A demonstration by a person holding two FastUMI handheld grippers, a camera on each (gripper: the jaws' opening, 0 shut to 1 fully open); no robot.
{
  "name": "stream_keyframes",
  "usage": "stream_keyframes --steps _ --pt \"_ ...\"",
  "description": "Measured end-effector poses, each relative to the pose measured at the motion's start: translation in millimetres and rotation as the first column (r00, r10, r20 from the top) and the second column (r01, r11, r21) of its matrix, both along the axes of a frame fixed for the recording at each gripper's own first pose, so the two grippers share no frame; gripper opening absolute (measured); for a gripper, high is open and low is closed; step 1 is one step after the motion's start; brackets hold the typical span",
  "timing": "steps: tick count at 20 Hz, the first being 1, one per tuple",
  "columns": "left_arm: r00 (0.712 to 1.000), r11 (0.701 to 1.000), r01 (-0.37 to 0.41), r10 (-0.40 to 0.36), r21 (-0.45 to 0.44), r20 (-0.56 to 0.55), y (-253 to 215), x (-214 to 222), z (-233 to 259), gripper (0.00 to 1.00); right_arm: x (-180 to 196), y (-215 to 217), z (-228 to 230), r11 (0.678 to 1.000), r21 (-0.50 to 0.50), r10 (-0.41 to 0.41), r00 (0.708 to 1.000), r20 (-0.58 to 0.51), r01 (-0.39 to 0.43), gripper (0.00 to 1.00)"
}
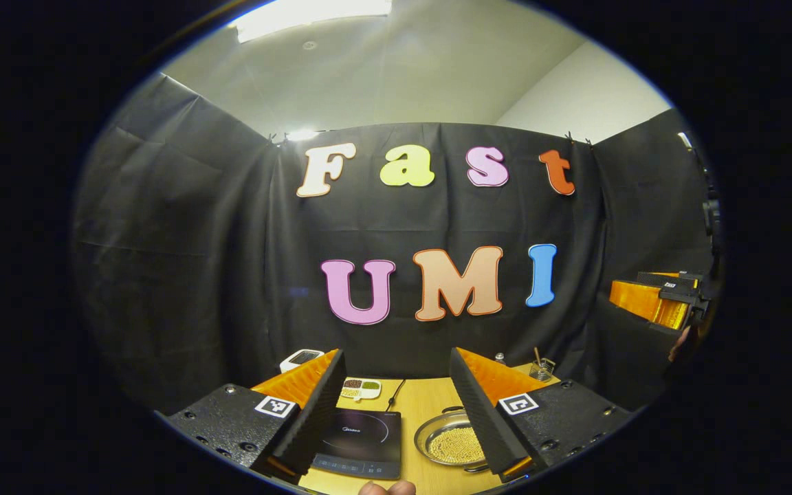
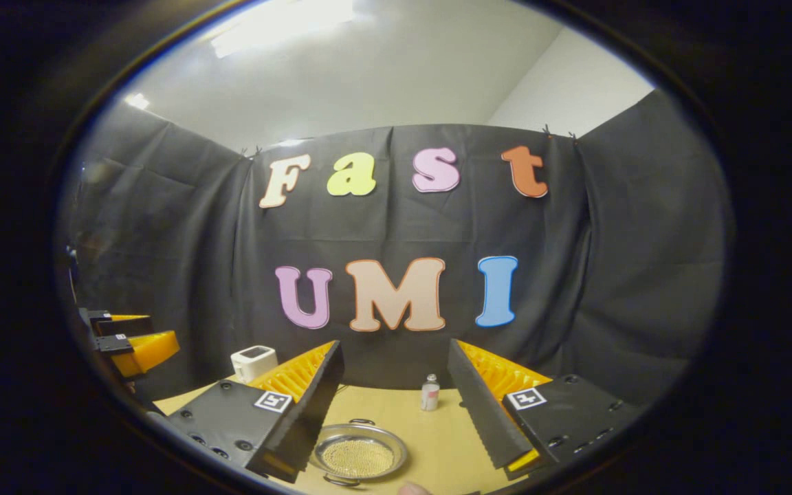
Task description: First push the handle of the pot to place it horizontally, then grasp the pot with both hands and set it on the induction cooktop.
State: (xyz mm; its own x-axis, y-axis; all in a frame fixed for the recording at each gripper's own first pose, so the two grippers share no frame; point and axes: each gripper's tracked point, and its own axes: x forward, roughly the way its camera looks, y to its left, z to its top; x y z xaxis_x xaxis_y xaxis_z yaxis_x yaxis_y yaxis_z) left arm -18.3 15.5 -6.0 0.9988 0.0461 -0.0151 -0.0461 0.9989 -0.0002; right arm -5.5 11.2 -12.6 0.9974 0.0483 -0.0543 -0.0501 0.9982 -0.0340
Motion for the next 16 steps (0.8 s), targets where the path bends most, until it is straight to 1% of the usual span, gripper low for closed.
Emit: stream_keyframes --steps 1,4,6,11,12,13,14,15,16 --pt "1.0 1.0 0.002 -0.002 0.003 0.001 3 -1 0 0.92 -2 4 -2 1.0 -0.003 0.005 1.0 -0.004 -0.005 0.93" --pt "1.0 1.0 0.007 -0.007 0.008 0.015 9 -3 2 0.92 1 19 -7 1.0 -0.025 0.017 1.0 -0.009 -0.017 0.7" --pt "1.0 1.0 0.014 -0.014 0.009 0.018 12 -5 1 0.92 -1 26 -9 0.999 -0.038 0.011 1.0 -0.016 -0.011 0.42" --pt "0.999 0.999 0.04 -0.04 -0.005 0.024 15 -10 1 0.92 -1 44 -20 0.999 -0.028 0.028 0.998 -0.047 -0.03 0.04" --pt "0.999 0.999 0.04 -0.04 -0.004 0.026 16 -10 0 0.92 0 41 -22 0.999 -0.034 0.018 0.998 -0.054 -0.02 0.01" --pt "0.999 0.999 0.039 -0.039 -0.005 0.024 17 -9 -1 0.92 -5 35 -21 0.999 -0.03 0.012 0.998 -0.063 -0.014 0.04" --pt "0.999 0.999 0.033 -0.033 -0.007 0.02 19 -8 -2 0.92 -1 36 -30 1.0 -0.016 0.017 0.995 -0.098 -0.018 0.07" --pt "1.0 1.0 0.023 -0.023 -0.01 0.019 21 -7 -3 0.92 2 36 -35 1.0 0.0 0.023 0.994 -0.108 -0.023 0.03" --pt "1.0 1.0 0.012 -0.012 -0.015 0.017 22 -5 -4 0.92 7 37 -40 0.999 0.017 0.042 0.993 -0.114 -0.04 0.03"
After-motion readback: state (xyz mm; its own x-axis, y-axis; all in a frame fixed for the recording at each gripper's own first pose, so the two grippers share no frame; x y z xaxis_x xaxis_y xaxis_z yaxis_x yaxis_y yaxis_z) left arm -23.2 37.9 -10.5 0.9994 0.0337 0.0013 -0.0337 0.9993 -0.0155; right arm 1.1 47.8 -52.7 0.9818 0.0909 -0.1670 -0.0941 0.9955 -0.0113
